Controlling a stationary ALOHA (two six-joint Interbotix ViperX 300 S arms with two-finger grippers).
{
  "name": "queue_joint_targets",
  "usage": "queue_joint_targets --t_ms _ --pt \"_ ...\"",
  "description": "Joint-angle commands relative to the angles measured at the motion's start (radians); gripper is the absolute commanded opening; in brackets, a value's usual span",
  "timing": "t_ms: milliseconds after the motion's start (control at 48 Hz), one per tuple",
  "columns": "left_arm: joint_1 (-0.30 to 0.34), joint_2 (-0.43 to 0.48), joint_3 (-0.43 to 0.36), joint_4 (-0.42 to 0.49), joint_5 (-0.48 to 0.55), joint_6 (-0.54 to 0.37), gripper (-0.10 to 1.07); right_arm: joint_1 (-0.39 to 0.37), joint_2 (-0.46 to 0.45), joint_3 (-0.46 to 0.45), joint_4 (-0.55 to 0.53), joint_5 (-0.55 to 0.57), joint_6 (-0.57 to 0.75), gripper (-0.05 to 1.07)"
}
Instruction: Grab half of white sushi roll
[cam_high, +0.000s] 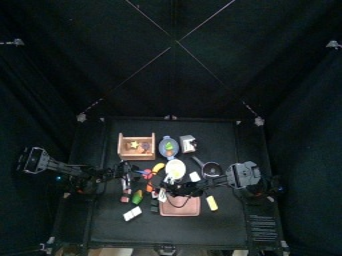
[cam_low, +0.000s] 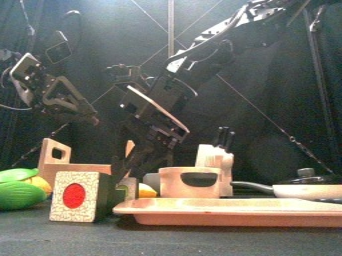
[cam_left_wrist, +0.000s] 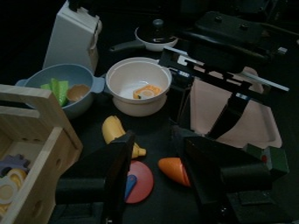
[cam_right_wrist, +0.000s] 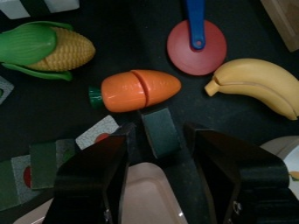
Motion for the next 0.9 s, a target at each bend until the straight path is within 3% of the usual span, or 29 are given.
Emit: queue_joint_targets --t_ms 0,292,583,875 --pt "0.000 0.000 -0.011 0.000 -0.003 0.002 0.80 -0.005 -0.074 -0.025 -0.002 -0.005 0.000 0.84" --pt "0.000 -0.015 -0.032 -0.032 0.048 -0.002 0.80 0.021 -0.160 0.021 -0.002 0.012 0.003 0.84" --pt "-0.003 -0.143 -0.147 -0.209 0.414 0.000 0.80 0.072 -0.238 0.127 0.020 0.015 0.008 0.84" --pt "-0.031 -0.218 -0.212 -0.278 0.606 -0.002 0.81 0.110 -0.322 0.213 0.087 0.015 0.009 0.84"
